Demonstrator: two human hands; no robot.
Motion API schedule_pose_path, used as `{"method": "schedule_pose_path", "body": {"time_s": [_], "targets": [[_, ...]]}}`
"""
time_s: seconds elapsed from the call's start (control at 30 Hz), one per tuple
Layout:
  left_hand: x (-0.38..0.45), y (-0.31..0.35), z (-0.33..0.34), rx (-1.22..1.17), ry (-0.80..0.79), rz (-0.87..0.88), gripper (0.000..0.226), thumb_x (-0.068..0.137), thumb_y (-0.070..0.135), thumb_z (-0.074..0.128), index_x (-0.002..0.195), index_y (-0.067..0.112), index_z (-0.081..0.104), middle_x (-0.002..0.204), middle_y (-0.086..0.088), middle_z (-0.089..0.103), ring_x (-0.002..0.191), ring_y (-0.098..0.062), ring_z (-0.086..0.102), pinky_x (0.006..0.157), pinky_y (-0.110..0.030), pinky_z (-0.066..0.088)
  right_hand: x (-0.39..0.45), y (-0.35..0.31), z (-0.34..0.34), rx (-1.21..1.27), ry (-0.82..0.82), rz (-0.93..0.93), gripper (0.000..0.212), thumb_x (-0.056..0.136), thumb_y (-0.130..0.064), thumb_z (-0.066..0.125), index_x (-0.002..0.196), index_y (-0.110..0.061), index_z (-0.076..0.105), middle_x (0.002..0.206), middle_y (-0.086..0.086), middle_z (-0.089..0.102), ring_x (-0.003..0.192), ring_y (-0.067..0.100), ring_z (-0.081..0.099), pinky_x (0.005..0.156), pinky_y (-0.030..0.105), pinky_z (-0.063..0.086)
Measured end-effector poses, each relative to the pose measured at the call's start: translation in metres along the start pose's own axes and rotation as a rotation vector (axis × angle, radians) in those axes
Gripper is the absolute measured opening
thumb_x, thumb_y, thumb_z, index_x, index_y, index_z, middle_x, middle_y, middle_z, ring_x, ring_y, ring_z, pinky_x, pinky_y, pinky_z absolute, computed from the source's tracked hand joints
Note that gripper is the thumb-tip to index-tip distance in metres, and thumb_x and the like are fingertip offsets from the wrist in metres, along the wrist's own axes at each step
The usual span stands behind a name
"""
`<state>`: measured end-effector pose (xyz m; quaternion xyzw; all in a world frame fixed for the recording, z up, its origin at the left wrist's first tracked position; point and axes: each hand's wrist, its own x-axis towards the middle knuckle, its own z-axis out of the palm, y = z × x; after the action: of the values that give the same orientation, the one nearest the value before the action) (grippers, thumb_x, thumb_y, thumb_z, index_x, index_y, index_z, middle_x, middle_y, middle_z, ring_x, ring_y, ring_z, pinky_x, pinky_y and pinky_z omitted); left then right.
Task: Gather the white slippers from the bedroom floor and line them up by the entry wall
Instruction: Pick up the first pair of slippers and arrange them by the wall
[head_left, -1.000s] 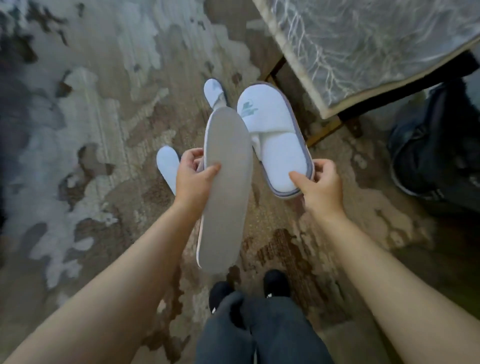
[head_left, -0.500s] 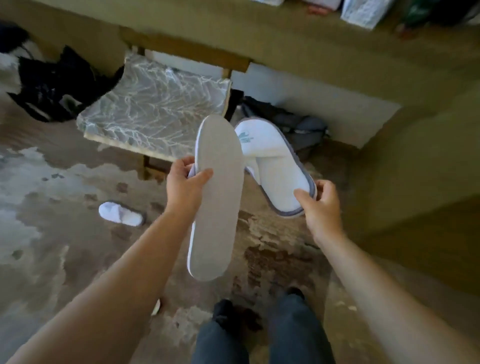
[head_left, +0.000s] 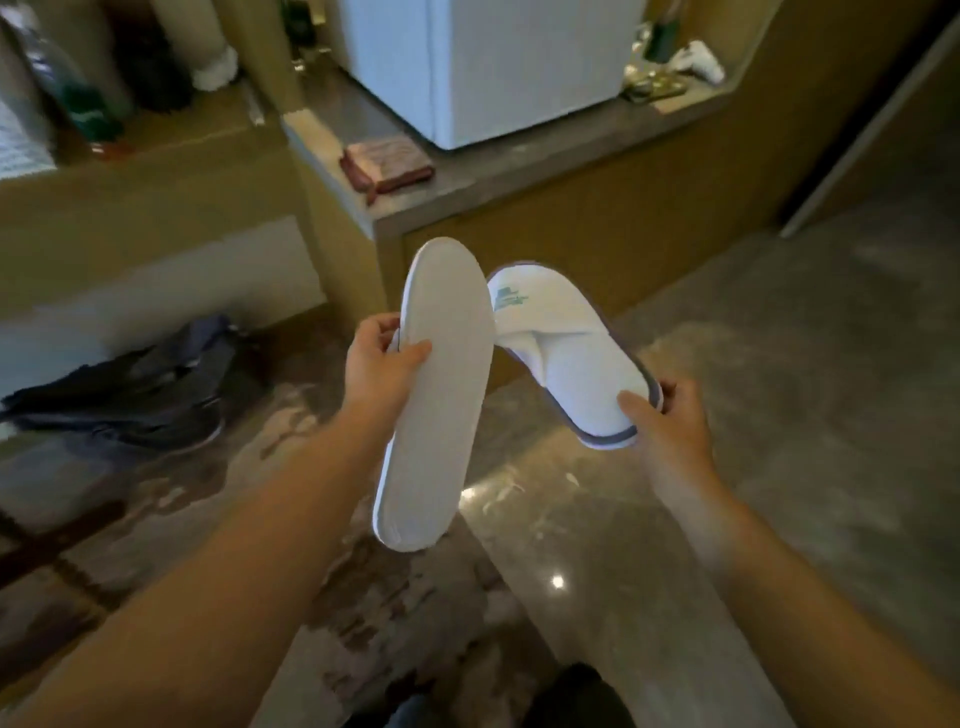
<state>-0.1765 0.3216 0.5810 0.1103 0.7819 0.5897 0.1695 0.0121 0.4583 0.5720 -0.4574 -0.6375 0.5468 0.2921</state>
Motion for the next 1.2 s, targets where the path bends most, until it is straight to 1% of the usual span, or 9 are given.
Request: {"method": "schedule_pose_path", "body": {"time_s": [0.1,0.2,0.27,0.4,0.57,0.77,0.9,1.03,1.2], "targets": [[-0.016,0.026,0.092,-0.020,-0.143,0.046,0.027,0.079,0.017,0.061,0.100,0.022,0.045,0.100,0.003,0.053,0.085,-0.014,0.055,0.068,-0.026,0.048,0.028,0.013,-0.085,0.028,0.097,0.026,0.022,0.080,-0.005,0.056,0.096,-0.010,0.041,0.082,-0.005,0.048,0.081,0.017,0.051,0.057,0.021,0.041],[-0.032,0.050,0.171,-0.020,-0.238,0.049,0.026,0.079,0.016,0.060,0.100,0.022,0.045,0.105,-0.003,0.054,0.093,-0.021,0.056,0.081,-0.038,0.051,0.055,0.024,-0.161,0.028,0.208,0.050,0.024,0.080,-0.007,0.057,0.098,-0.012,0.042,0.089,0.001,0.049,0.084,0.018,0.050,0.057,0.020,0.041],[-0.038,0.064,0.217,0.003,-0.290,0.061,0.027,0.079,0.015,0.060,0.102,0.019,0.046,0.106,-0.004,0.053,0.095,-0.022,0.055,0.082,-0.038,0.051,0.072,0.031,-0.204,0.040,0.268,0.066,0.024,0.080,-0.008,0.057,0.100,-0.010,0.043,0.095,0.004,0.049,0.087,0.020,0.051,0.059,0.023,0.043],[-0.036,0.085,0.303,0.049,-0.403,0.084,0.032,0.078,0.014,0.061,0.108,0.014,0.048,0.106,-0.004,0.054,0.096,-0.022,0.056,0.080,-0.036,0.050,0.107,0.046,-0.266,0.122,0.391,0.094,0.023,0.082,-0.008,0.056,0.098,-0.014,0.041,0.085,-0.008,0.047,0.078,0.011,0.051,0.058,0.026,0.046],[-0.010,0.098,0.413,0.095,-0.508,0.101,0.032,0.080,0.014,0.058,0.110,0.013,0.047,0.104,-0.002,0.052,0.093,-0.019,0.053,0.071,-0.029,0.047,0.178,0.064,-0.318,0.160,0.516,0.144,0.022,0.082,-0.009,0.056,0.097,-0.014,0.041,0.082,-0.008,0.047,0.074,0.009,0.050,0.055,0.026,0.046],[0.048,0.135,0.552,0.092,-0.576,0.057,0.033,0.083,0.015,0.055,0.115,0.011,0.045,0.106,-0.003,0.049,0.096,-0.020,0.051,0.084,-0.037,0.046,0.309,0.056,-0.376,0.155,0.585,0.195,0.020,0.082,-0.007,0.056,0.096,-0.013,0.043,0.094,0.004,0.051,0.088,0.021,0.053,0.073,0.041,0.050],[0.084,0.167,0.626,0.084,-0.625,0.014,0.033,0.083,0.016,0.056,0.113,0.013,0.044,0.108,-0.003,0.049,0.098,-0.021,0.052,0.086,-0.039,0.047,0.389,0.040,-0.407,0.153,0.621,0.196,0.020,0.082,-0.007,0.055,0.095,-0.013,0.042,0.088,0.001,0.050,0.087,0.021,0.052,0.067,0.034,0.048],[0.120,0.189,0.688,0.089,-0.627,0.014,0.028,0.081,0.015,0.058,0.105,0.017,0.045,0.108,-0.004,0.051,0.098,-0.021,0.053,0.084,-0.037,0.047,0.457,0.038,-0.431,0.167,0.605,0.221,0.019,0.082,-0.007,0.055,0.095,-0.012,0.042,0.093,0.005,0.051,0.086,0.021,0.053,0.077,0.041,0.049],[0.161,0.197,0.761,0.060,-0.539,-0.025,0.031,0.078,0.015,0.061,0.104,0.016,0.045,0.109,-0.007,0.054,0.098,-0.026,0.058,0.086,-0.044,0.052,0.558,0.049,-0.466,0.142,0.496,0.213,0.017,0.082,-0.007,0.055,0.086,-0.018,0.043,0.082,-0.006,0.050,0.075,0.009,0.052,0.064,0.029,0.049]]}}
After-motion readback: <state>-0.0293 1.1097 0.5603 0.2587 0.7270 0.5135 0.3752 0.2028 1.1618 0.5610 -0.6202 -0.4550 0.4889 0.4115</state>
